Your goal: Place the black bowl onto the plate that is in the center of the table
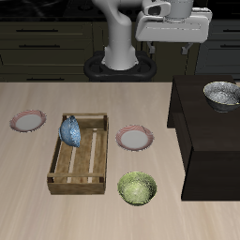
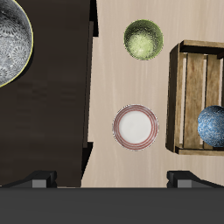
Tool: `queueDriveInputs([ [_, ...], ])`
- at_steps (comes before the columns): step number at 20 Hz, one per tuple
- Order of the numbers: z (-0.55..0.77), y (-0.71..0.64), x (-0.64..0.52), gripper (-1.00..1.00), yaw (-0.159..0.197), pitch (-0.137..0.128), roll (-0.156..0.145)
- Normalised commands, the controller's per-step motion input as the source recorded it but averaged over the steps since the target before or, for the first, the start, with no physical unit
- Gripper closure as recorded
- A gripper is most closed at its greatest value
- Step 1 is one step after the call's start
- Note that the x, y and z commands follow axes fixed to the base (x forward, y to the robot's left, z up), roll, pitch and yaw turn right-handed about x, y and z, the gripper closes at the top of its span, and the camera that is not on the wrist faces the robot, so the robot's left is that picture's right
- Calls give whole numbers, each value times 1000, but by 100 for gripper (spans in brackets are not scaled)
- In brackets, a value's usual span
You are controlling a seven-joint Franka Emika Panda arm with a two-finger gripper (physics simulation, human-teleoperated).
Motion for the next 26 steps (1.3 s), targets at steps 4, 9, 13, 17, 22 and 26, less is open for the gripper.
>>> queueDriveInputs([
  [4,11,193,290,-100,25,-21,17],
  [9,90,125,163,-100,-1,-34,14],
  [13,20,205,249,-100,-15,24,12],
  [17,-14,198,138,-100,-29,28,7],
  [22,44,289,58,-100,3,-6,18],
  [26,-124,185,95,-100,9,36,22],
])
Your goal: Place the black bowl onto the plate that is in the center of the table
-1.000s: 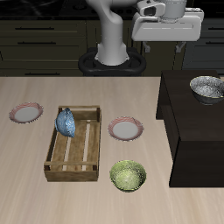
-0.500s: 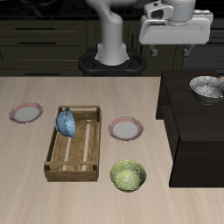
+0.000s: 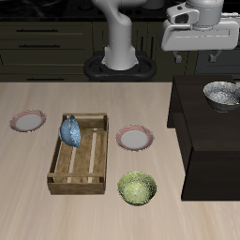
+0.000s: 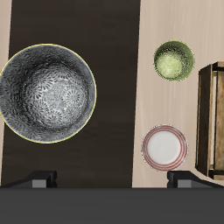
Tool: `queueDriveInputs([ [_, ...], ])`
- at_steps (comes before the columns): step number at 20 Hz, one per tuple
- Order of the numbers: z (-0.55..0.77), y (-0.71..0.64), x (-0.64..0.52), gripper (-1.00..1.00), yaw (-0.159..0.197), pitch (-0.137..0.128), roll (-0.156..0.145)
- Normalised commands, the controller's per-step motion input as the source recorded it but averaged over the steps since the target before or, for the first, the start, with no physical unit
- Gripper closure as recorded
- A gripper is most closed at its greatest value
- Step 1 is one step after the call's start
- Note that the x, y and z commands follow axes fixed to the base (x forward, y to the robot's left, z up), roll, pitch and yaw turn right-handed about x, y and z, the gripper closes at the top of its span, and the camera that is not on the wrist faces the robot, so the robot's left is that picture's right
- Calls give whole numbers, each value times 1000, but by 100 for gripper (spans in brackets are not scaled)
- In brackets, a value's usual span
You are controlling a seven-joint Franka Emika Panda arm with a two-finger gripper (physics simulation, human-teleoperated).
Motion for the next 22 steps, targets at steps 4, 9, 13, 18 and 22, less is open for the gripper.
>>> queueDriveInputs([
  [4,-106,194,169,-100,13,10,1],
  [9,-76,125,234,-100,-19,25,8],
  [13,-67,100,21,-100,-2,0,3],
  [18,-153,69,118,-100,4,21,4],
  [22,-227,-50,76,-100,21,16,-1],
])
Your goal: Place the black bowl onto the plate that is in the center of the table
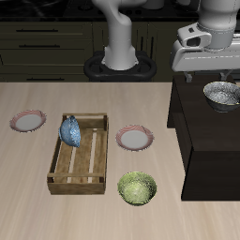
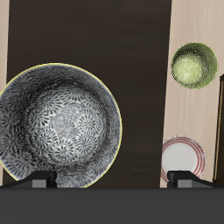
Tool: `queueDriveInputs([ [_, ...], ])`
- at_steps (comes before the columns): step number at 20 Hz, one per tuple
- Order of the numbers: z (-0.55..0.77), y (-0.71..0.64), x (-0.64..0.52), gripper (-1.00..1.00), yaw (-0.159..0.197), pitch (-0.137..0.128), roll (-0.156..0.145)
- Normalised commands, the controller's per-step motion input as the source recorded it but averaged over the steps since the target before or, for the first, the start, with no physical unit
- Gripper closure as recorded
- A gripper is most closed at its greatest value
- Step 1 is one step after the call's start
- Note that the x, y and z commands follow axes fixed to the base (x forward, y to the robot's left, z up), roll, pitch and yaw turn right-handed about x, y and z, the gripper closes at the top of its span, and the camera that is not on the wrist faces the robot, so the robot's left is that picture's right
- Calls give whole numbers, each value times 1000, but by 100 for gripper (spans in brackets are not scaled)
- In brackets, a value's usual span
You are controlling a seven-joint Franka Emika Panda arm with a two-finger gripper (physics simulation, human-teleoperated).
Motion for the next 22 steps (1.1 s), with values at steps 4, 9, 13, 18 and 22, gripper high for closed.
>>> queueDriveInputs([
  [4,-206,-14,7,-100,6,18,-15],
  [9,-244,20,7,-100,2,25,20],
  [13,-166,-83,68,-100,-12,28,-6],
  [18,-221,-45,71,-100,-15,43,14],
  [22,-195,25,-103,100,-5,1,47],
])
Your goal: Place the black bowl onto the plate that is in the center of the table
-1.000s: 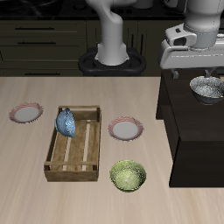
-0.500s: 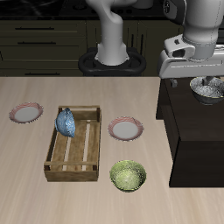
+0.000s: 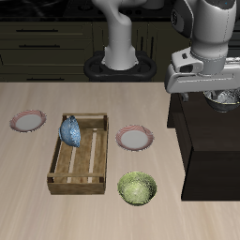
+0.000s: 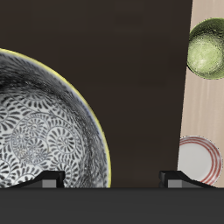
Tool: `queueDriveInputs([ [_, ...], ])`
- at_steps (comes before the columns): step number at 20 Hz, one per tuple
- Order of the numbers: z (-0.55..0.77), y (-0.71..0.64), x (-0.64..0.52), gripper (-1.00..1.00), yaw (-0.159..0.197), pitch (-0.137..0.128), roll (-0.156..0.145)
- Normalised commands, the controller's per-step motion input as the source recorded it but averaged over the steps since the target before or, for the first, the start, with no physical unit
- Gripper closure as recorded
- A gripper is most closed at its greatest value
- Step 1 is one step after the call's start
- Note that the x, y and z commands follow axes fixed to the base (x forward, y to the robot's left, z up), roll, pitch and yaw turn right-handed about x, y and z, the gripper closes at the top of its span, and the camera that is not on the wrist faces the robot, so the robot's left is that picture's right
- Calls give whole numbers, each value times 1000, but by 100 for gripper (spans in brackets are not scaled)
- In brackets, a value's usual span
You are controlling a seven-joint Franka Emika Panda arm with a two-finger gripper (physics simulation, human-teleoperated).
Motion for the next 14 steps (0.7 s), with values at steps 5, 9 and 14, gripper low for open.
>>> queueDriveInputs([
  [5,2,43,-73,100,-12,-12,27],
  [9,160,-1,-142,100,-11,-41,53],
  [14,105,-153,-51,100,-14,-24,-10],
])
